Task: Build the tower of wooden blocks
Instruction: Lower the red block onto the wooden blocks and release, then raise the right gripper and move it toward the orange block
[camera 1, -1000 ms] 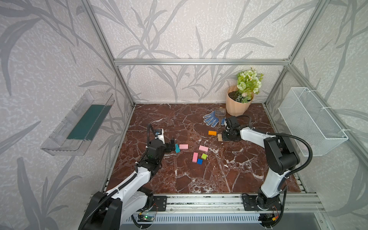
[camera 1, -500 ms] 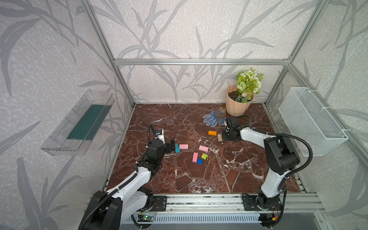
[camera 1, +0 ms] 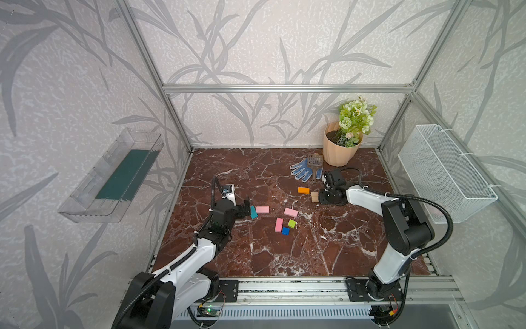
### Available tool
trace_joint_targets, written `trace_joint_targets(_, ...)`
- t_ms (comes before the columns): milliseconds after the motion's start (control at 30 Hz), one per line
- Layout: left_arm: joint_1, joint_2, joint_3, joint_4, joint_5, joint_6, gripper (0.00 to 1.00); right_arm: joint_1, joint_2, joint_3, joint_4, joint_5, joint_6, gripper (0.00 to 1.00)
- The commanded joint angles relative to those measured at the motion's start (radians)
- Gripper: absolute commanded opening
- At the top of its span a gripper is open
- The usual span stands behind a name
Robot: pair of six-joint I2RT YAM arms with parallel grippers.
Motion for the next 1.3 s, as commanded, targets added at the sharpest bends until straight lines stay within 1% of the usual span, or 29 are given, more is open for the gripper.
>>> trace_joint_targets(0, -0.008, 0.01, 0.037, 0.0, -0.012, 0.022, 0.99, -0.006, -0.03, -0.005, 0.018, -0.017, -0.013, 0.48)
trace_joint_targets(733, -0.019, 0.02, 0.046, -0.004, -0.025, 0.029, 0.99, -0.006, -0.033, -0.012, 0.032, -0.048, -0.023, 0.45)
trace_joint_targets(1133, -0.025, 0.023, 0.05, -0.006, -0.03, 0.033, 0.99, -0.006, -0.044, -0.019, 0.032, -0.02, -0.014, 0.45)
trace_joint_targets(1267, -0.026, 0.025, 0.048, -0.006, -0.032, 0.035, 0.99, -0.006, -0.056, -0.046, 0.055, -0.01, -0.009, 0.46)
